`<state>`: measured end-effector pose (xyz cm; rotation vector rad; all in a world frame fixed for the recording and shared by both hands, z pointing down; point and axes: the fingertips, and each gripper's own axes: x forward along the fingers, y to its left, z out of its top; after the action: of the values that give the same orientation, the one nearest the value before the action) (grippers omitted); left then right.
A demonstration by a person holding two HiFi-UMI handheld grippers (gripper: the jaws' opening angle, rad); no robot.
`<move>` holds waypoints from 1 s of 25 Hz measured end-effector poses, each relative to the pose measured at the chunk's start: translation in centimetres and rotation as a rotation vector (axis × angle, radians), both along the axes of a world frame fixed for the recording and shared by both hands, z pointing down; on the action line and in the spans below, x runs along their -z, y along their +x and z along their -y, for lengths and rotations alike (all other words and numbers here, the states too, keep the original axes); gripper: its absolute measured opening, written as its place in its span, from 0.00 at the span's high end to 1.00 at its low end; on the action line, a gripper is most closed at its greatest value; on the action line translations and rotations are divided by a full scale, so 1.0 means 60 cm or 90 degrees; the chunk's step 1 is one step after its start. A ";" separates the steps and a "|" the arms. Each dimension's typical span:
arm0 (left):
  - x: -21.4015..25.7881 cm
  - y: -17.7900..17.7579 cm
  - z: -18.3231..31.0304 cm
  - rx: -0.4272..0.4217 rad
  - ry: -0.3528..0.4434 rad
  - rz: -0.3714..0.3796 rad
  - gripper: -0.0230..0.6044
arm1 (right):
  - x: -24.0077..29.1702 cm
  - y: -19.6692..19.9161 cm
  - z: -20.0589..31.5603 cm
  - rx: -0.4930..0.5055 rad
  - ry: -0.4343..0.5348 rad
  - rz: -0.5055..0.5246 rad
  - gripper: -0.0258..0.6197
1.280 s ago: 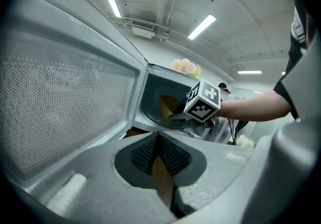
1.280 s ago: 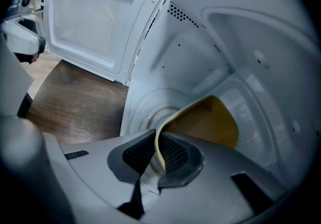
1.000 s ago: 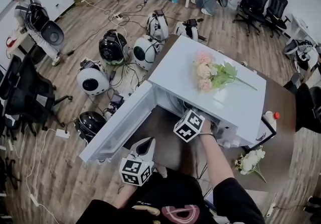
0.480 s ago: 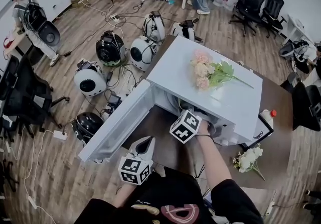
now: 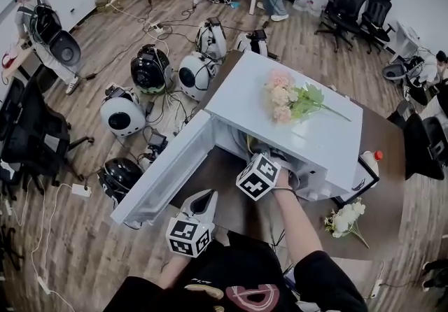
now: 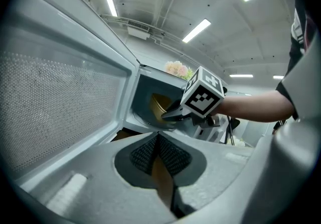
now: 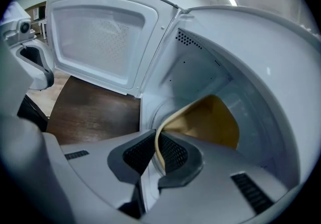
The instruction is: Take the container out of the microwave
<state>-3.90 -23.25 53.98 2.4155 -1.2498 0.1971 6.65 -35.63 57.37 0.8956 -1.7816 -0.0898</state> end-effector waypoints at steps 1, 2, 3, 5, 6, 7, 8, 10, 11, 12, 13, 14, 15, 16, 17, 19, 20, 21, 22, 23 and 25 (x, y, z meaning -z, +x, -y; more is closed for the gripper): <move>0.001 0.001 0.000 -0.001 0.001 -0.001 0.95 | -0.001 0.001 -0.002 -0.001 -0.001 -0.001 0.91; 0.000 0.001 0.000 -0.002 0.001 -0.003 0.95 | -0.002 0.001 -0.005 -0.003 -0.003 -0.001 0.91; 0.000 0.001 -0.001 -0.003 0.002 -0.003 0.95 | -0.004 0.002 -0.008 -0.004 -0.005 0.000 0.91; -0.001 0.001 -0.002 -0.007 0.001 -0.005 0.95 | -0.006 0.003 -0.015 -0.007 -0.011 0.003 0.91; -0.001 0.002 -0.003 -0.010 0.000 -0.007 0.95 | -0.006 0.003 -0.018 -0.010 -0.013 0.006 0.91; -0.001 0.003 -0.004 -0.014 -0.001 -0.009 0.95 | -0.006 0.003 -0.021 -0.012 -0.015 0.008 0.91; -0.001 0.005 -0.005 -0.019 -0.002 -0.010 0.95 | -0.005 0.003 -0.023 -0.014 -0.015 0.009 0.91; 0.001 0.009 -0.006 -0.026 -0.001 -0.012 0.95 | -0.003 0.003 -0.027 -0.016 -0.015 0.010 0.91; 0.002 0.010 -0.007 -0.028 0.001 -0.012 0.95 | -0.002 0.002 -0.029 -0.017 -0.014 0.011 0.91; 0.003 0.011 -0.008 -0.029 0.002 -0.012 0.95 | -0.001 0.002 -0.030 -0.018 -0.014 0.011 0.91; 0.004 0.012 -0.009 -0.030 0.003 -0.012 0.95 | 0.000 0.002 -0.032 -0.018 -0.013 0.012 0.91; 0.005 0.012 -0.010 -0.031 0.004 -0.012 0.95 | 0.001 0.003 -0.034 -0.019 -0.013 0.012 0.91; 0.006 0.013 -0.011 -0.031 0.005 -0.012 0.95 | 0.002 0.003 -0.036 -0.020 -0.013 0.013 0.91; 0.007 0.013 -0.012 -0.032 0.006 -0.012 0.95 | 0.003 0.004 -0.039 -0.021 -0.013 0.013 0.91; 0.007 0.013 -0.013 -0.032 0.007 -0.012 0.95 | 0.004 0.004 -0.041 -0.022 -0.012 0.013 0.91; 0.007 0.012 -0.016 -0.031 0.008 -0.012 0.95 | 0.004 0.004 -0.047 -0.023 -0.013 0.015 0.91; 0.007 0.012 -0.017 -0.031 0.008 -0.012 0.95 | 0.004 0.004 -0.051 -0.023 -0.014 0.016 0.91; 0.008 0.012 -0.018 -0.030 0.009 -0.012 0.95 | 0.005 0.004 -0.054 -0.023 -0.014 0.017 0.91; 0.008 0.012 -0.019 -0.028 0.009 -0.013 0.95 | 0.005 0.004 -0.057 -0.023 -0.014 0.017 0.91; 0.008 0.011 -0.020 -0.026 0.010 -0.012 0.95 | 0.004 0.005 -0.061 -0.023 -0.016 0.017 0.91; 0.008 0.009 -0.022 -0.022 0.011 -0.012 0.95 | 0.002 0.006 -0.068 -0.023 -0.018 0.017 0.91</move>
<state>-3.33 -21.90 53.52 2.4495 -1.2067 0.1741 7.00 -31.53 57.28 0.9110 -1.7861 -0.0299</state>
